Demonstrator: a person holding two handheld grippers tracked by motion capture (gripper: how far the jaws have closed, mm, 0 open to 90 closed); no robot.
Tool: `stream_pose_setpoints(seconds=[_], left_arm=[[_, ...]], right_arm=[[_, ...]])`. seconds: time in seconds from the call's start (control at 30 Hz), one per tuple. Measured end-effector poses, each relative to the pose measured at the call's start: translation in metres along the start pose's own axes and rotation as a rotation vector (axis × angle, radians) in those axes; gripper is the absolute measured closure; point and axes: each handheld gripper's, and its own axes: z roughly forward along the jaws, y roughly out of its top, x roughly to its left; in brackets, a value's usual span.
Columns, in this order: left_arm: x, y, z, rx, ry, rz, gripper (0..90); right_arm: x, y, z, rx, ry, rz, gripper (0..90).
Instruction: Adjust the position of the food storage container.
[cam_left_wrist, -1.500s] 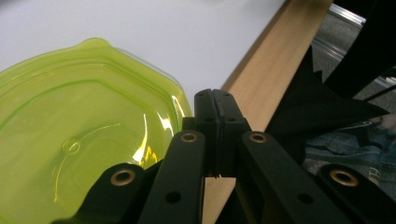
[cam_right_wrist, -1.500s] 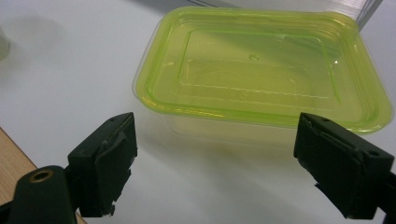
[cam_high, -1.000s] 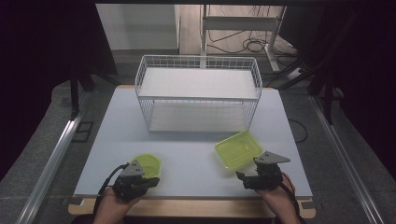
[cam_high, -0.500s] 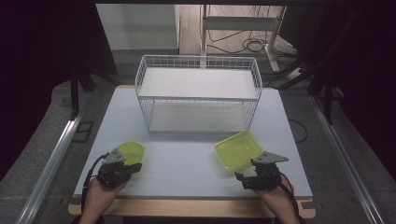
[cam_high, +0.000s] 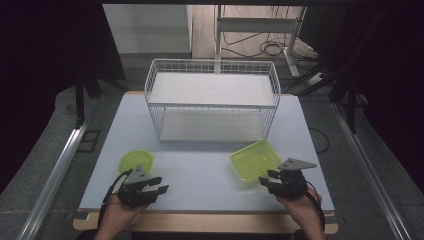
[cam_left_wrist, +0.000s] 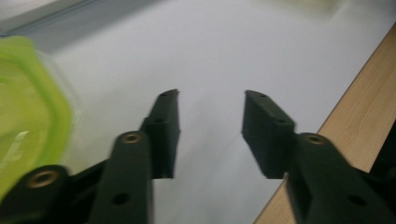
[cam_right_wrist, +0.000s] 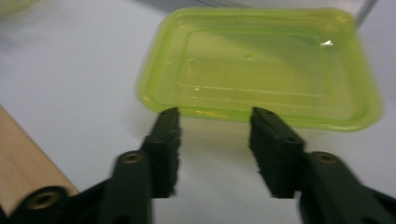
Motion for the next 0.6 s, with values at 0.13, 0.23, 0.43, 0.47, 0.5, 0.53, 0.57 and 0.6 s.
stream_pose_setpoints(seconds=[0.13, 0.23, 0.43, 0.47, 0.5, 0.53, 0.57, 0.6], left_arm=[[-0.002, 0.0, 0.004, -0.005, -0.03, -0.01, 39.0], [-0.004, 0.0, 0.007, -0.01, -0.055, -0.019, 30.1], [-0.008, -0.002, 0.009, 0.003, -0.034, 0.014, 22.2], [-0.008, -0.002, 0.01, 0.004, -0.032, 0.02, 21.7], [-0.009, -0.002, 0.01, 0.003, -0.029, 0.025, 21.1], [-0.009, -0.002, 0.01, 0.0, -0.026, 0.032, 20.6], [-0.01, -0.003, 0.01, -0.002, -0.022, 0.037, 20.5], [-0.01, -0.003, 0.01, -0.003, -0.022, 0.04, 20.2]], right_arm=[[-0.01, 0.003, -0.002, 0.006, -0.004, -0.005, 76.8], [-0.025, 0.011, -0.001, 0.009, -0.029, -0.01, 89.2], [-0.042, 0.03, 0.005, 0.012, -0.08, -0.016, 89.4], [-0.045, 0.033, 0.007, 0.013, -0.087, -0.016, 89.4], [-0.049, 0.035, 0.008, 0.015, -0.097, -0.017, 89.4], [-0.052, 0.038, 0.01, 0.013, -0.103, -0.005, 89.4], [-0.057, 0.04, 0.012, 0.01, -0.108, 0.007, 89.4], [-0.06, 0.042, 0.013, 0.012, -0.116, 0.015, 89.4]])
